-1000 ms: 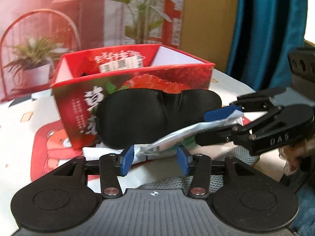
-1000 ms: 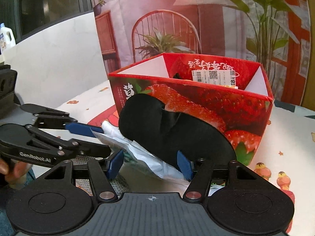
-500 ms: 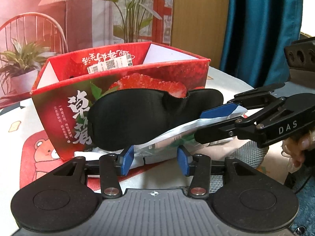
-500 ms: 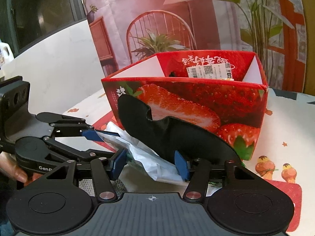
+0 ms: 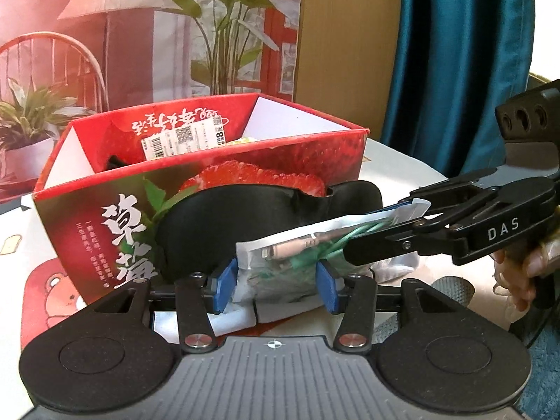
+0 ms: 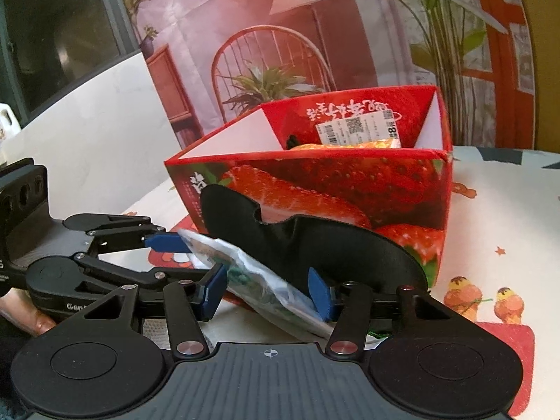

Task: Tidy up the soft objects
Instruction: 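Close both tools on the clear bag of green cables beside the mask, then lift the cable bag with both tools and carry it over the red box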

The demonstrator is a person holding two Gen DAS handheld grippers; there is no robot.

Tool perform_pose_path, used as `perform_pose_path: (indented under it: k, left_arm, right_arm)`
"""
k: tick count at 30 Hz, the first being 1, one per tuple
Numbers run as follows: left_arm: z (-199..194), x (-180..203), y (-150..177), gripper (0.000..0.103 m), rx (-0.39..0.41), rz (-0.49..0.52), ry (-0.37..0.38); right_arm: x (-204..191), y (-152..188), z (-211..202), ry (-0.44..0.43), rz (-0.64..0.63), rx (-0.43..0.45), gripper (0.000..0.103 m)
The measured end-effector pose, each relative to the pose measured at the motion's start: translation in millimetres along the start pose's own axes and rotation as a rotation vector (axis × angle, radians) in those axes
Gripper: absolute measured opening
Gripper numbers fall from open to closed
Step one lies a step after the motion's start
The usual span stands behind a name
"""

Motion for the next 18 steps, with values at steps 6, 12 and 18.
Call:
perform_pose_path:
  k: [6,12,18]
  left_arm:
    - [9,-3,-6,0.055,0.0,-0.002,0.027]
    - [17,-3,-7,0.055,-0.003,-0.018,0.038]
    - [24,-8,-7,0.056,0.001,-0.066,0.065]
  right_arm:
    - [7,-5,-1,-0.009,0.023,0.01,0.048]
    - [13,-4,-5,0.007,0.002,0.016,0.054]
    - [24,5,-3,0.053,-0.021,0.001,0.044]
Point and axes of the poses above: each gripper's, at about its wrist camera, not at the fingertips, and z roughly the way its jaws point, x to its right, y to its underside, the point moved 9 cm from there along z, roughly the way its jaws point, and after that the axes turned 8 degrees about z, right-handed, at the moved point
